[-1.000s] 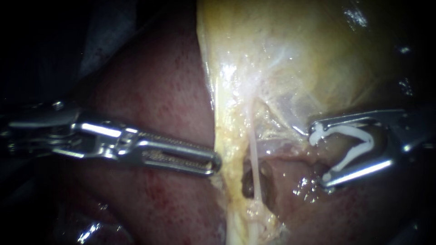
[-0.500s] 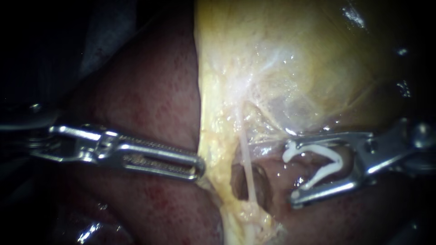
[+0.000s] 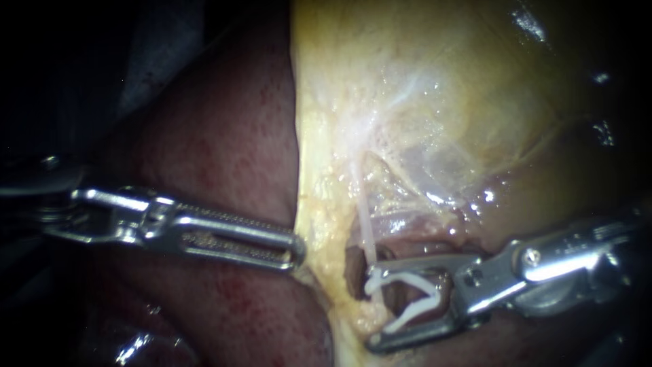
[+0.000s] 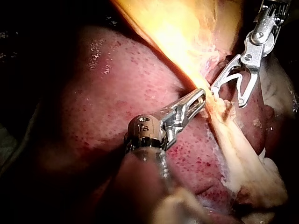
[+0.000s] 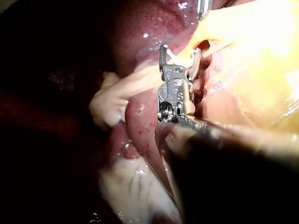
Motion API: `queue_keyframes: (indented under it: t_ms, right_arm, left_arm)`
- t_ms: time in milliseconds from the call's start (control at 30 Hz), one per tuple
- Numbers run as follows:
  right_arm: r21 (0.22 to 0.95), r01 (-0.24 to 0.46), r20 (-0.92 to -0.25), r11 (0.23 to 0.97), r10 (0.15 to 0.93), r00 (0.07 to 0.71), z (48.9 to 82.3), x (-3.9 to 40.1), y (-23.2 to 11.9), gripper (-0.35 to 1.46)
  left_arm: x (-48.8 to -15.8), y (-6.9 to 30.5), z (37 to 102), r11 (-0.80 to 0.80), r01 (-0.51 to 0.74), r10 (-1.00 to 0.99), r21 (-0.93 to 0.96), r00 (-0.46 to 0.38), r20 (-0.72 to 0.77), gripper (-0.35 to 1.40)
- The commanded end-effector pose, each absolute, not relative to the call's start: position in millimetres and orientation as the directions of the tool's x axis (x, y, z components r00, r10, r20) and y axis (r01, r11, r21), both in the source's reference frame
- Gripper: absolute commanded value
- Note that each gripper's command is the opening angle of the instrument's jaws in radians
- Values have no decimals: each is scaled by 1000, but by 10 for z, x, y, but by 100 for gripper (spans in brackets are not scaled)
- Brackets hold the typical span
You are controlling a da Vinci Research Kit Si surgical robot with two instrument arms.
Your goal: Clipping first clip left tube
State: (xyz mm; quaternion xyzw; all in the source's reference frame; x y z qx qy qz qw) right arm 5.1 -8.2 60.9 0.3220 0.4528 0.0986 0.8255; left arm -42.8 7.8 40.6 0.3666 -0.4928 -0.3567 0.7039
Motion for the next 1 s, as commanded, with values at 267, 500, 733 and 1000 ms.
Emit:
queue_keyframes:
  t_ms: [267,500,733,1000]
  right_arm:
    - [619,120,-683,776,456,570,622,65,-77,59]
    - [620,125,-682,775,454,573,630,76,-78,59]
    - [629,128,-675,767,457,579,634,91,-85,59]
    - [636,124,-669,762,463,582,632,99,-89,55]
  left_arm:
    - [-426,78,403,476,140,-864,868,260,432,-35]
    - [-426,78,402,476,140,-864,868,260,431,-35]
    - [-426,78,401,475,140,-864,868,260,431,-35]
    - [-427,78,401,475,141,-864,869,259,431,-35]
